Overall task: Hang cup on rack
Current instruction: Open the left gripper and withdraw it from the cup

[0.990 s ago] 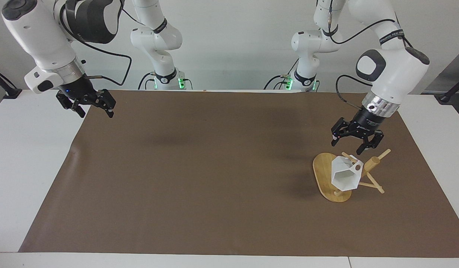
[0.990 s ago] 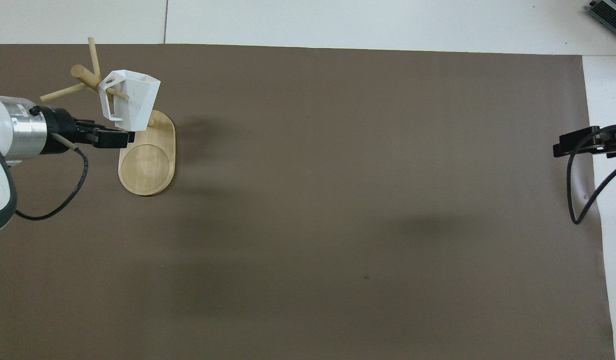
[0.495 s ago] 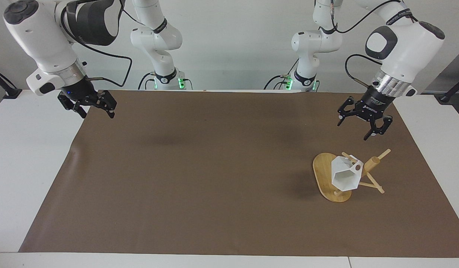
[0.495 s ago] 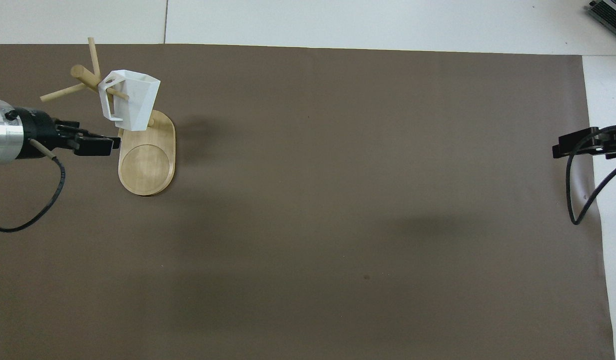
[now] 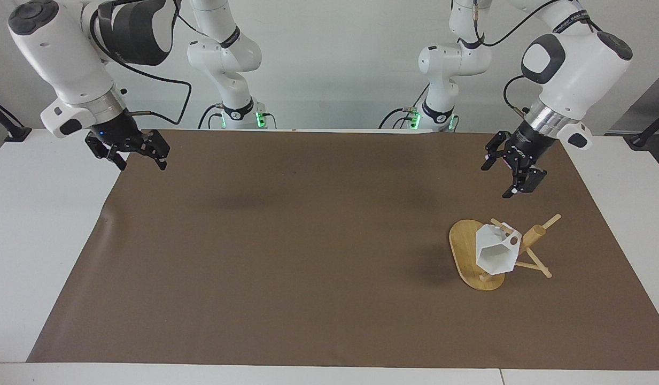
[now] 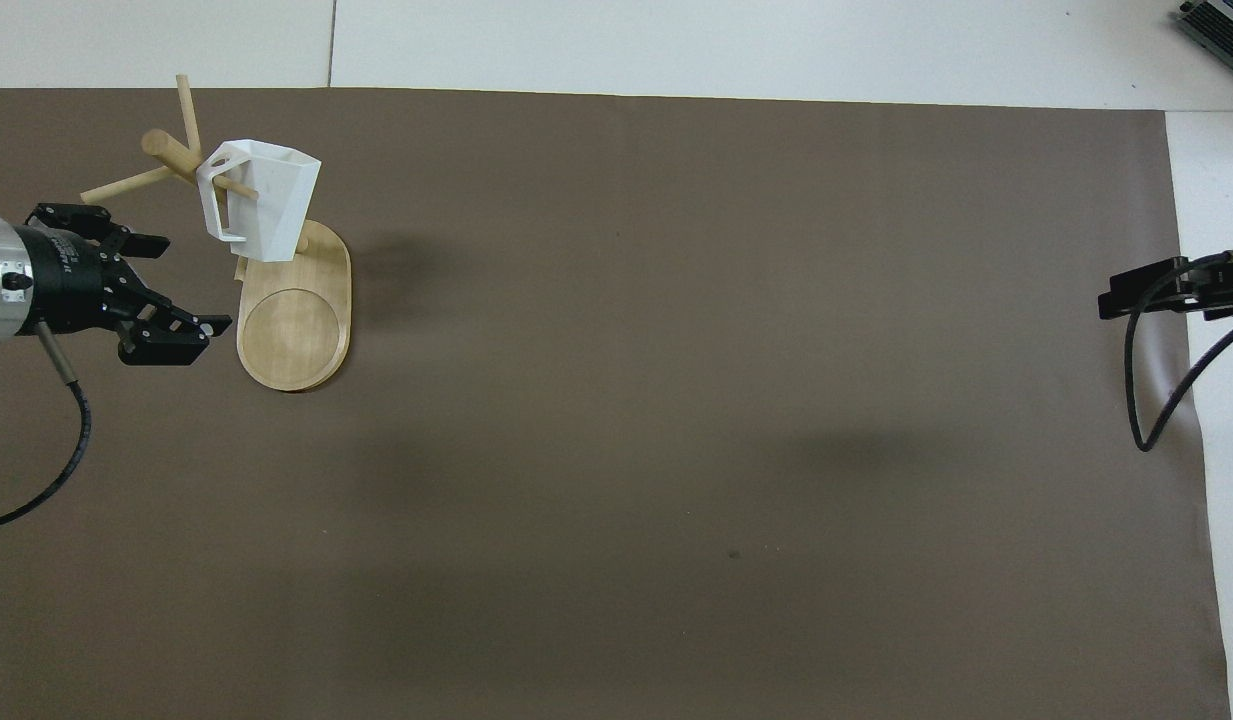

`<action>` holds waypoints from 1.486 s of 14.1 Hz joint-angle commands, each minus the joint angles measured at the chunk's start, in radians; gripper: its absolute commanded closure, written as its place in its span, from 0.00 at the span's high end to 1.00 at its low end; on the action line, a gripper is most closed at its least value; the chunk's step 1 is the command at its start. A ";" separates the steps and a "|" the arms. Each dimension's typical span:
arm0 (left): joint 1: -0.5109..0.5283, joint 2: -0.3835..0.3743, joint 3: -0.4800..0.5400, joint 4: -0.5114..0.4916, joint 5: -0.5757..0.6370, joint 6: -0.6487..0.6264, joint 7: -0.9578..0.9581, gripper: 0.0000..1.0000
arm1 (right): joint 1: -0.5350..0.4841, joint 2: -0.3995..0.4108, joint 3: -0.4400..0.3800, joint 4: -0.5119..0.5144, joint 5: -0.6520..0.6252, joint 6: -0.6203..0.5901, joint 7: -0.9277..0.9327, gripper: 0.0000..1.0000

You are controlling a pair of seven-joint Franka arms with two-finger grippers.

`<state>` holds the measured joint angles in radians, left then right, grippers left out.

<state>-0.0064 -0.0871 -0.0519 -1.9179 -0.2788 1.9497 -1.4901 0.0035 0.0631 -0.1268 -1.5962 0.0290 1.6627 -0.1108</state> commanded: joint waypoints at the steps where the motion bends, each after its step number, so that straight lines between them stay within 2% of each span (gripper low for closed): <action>1: 0.008 -0.019 0.001 0.019 0.027 -0.081 0.268 1.00 | 0.000 -0.023 0.001 -0.025 -0.012 0.005 -0.023 1.00; 4: 0.002 -0.019 0.001 0.033 0.095 -0.097 0.498 1.00 | 0.000 -0.022 0.001 -0.025 -0.012 0.006 -0.023 1.00; 6: 0.009 -0.014 0.003 0.056 0.096 -0.126 0.681 1.00 | 0.000 -0.023 0.001 -0.025 -0.012 0.005 -0.023 1.00; 12: 0.017 -0.019 0.010 0.097 0.173 -0.284 1.282 1.00 | 0.000 -0.022 0.001 -0.025 -0.012 0.006 -0.023 1.00; 15: 0.016 0.001 0.009 0.181 0.228 -0.339 1.442 1.00 | 0.000 -0.023 0.001 -0.025 -0.012 0.005 -0.023 1.00; 21: 0.013 0.067 0.009 0.362 0.270 -0.429 1.537 1.00 | 0.000 -0.022 0.001 -0.025 -0.012 0.005 -0.023 1.00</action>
<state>-0.0021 -0.0729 -0.0353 -1.6503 -0.0367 1.5851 0.0037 0.0035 0.0630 -0.1268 -1.5963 0.0290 1.6627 -0.1108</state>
